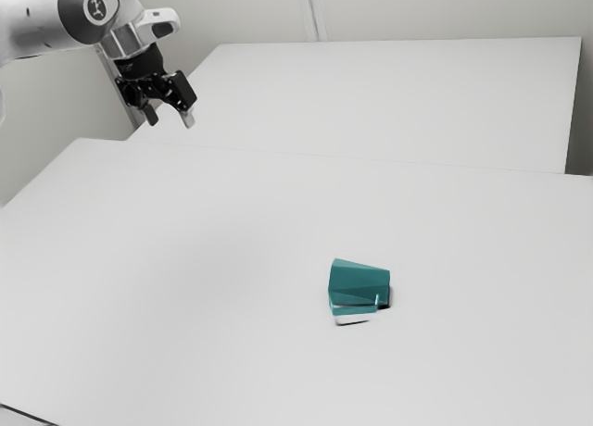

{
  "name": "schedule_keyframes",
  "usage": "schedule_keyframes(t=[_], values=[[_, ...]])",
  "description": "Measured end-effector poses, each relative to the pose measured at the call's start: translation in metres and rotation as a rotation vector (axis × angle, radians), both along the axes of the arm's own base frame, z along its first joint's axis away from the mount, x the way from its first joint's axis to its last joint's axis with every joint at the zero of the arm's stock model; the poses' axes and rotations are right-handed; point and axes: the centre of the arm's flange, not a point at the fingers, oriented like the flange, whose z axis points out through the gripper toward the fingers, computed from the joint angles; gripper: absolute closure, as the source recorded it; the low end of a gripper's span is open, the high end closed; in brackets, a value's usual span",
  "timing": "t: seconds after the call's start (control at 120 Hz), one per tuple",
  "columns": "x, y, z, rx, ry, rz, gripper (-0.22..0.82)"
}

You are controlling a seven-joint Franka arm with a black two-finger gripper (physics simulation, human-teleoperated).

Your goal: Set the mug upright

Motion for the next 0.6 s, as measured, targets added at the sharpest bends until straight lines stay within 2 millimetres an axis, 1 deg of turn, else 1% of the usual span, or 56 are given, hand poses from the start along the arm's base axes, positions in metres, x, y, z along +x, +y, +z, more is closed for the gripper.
schedule_keyframes(t=[0.217, 0.3, 0.375, 0.508, 0.542, 0.6], values=[[0.0, -0.001, 0.0, -0.001, -0.001, -0.004, 0.0], [0.0, -0.001, -0.004, -0.003, 0.007, -0.005, 0.0], [-0.004, -0.004, -0.017, -0.02, 0.034, -0.009, 0.0], [-0.01, -0.023, -0.053, -0.169, 0.086, -0.002, 0.0], [-0.013, -0.027, -0.064, -0.216, 0.096, 0.005, 0.0], [-0.02, -0.035, -0.088, -0.297, 0.114, 0.022, 0.0]])
